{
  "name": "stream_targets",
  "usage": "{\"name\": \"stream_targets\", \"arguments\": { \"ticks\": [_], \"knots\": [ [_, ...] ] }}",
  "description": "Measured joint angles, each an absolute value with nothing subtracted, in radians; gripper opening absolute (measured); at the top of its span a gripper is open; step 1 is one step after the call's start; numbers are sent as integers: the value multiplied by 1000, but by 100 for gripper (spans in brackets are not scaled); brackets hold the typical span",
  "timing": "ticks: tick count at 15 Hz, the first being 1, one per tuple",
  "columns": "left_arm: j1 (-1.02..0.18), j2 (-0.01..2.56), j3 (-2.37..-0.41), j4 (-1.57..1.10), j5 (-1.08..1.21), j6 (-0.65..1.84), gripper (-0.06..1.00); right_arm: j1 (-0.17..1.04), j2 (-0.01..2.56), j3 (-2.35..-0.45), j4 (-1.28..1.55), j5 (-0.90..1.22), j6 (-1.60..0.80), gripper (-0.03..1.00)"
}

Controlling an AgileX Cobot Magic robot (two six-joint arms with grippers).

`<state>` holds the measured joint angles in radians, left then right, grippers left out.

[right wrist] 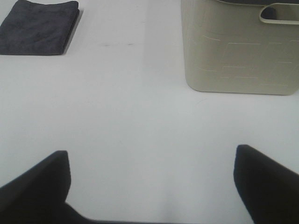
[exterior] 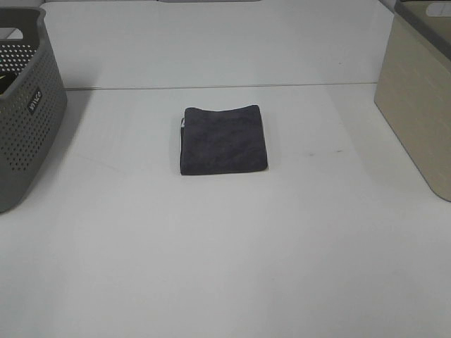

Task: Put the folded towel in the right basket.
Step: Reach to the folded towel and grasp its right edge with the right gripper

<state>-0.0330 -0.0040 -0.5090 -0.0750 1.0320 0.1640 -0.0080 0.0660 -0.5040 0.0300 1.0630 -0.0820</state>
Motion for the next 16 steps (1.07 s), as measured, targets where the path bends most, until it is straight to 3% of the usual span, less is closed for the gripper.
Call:
{"name": "stream_targets", "arguments": {
  "ticks": [16],
  "knots": [
    [-33, -4, -509, -75, 1032, 164, 99, -8, 66, -504, 30, 1063, -82, 88]
  ]
}}
